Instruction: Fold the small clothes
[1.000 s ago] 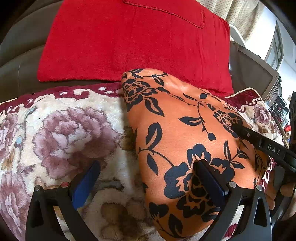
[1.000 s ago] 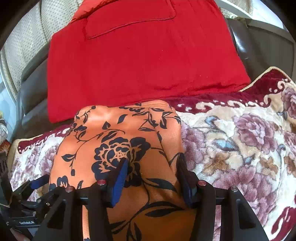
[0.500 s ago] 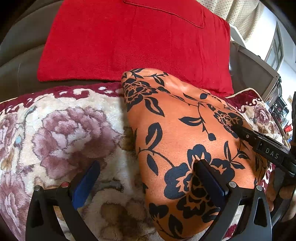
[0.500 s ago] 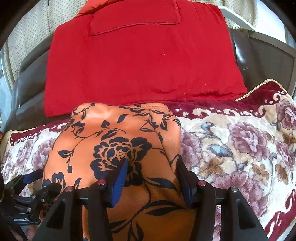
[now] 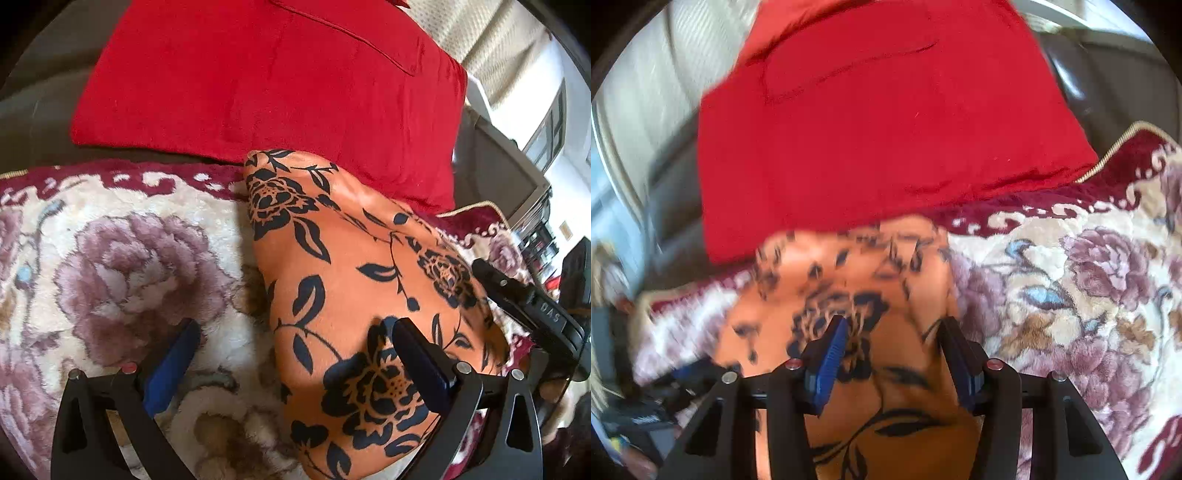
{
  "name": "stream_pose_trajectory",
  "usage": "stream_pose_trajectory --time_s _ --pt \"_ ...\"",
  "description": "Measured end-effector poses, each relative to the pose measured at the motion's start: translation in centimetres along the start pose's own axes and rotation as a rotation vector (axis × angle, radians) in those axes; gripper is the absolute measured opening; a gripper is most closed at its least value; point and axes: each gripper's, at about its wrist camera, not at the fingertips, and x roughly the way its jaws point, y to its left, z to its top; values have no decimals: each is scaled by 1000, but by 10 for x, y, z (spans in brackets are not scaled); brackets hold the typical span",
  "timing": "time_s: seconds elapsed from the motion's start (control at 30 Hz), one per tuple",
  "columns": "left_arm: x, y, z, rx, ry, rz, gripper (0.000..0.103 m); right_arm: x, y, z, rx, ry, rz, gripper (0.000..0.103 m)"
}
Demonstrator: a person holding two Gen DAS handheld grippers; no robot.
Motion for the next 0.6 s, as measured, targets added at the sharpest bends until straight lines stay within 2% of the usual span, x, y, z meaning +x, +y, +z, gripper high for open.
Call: stream_pose_trajectory --time_s 0.1,0.17,0.3,0.33,0.43,0.5,0.6 --pt "9 4 2 -23 21 11 103 -6 -16 6 80 -47 77 56" --pt "19 7 2 -37 53 11 103 -1 -22 7 110 -26 120 56" --pt "28 12 1 -63 74 -24 103 32 -19 3 106 126 147 55" --pt "28 11 2 -57 72 -24 103 37 -19 3 116 136 156 55" --pt "26 9 6 -37 65 -22 103 31 -19 12 130 107 173 55" --pt "27 11 10 -51 75 -50 103 29 -26 22 180 96 193 55" --pt "34 17 18 -67 96 -96 103 31 -42 29 259 88 175 55"
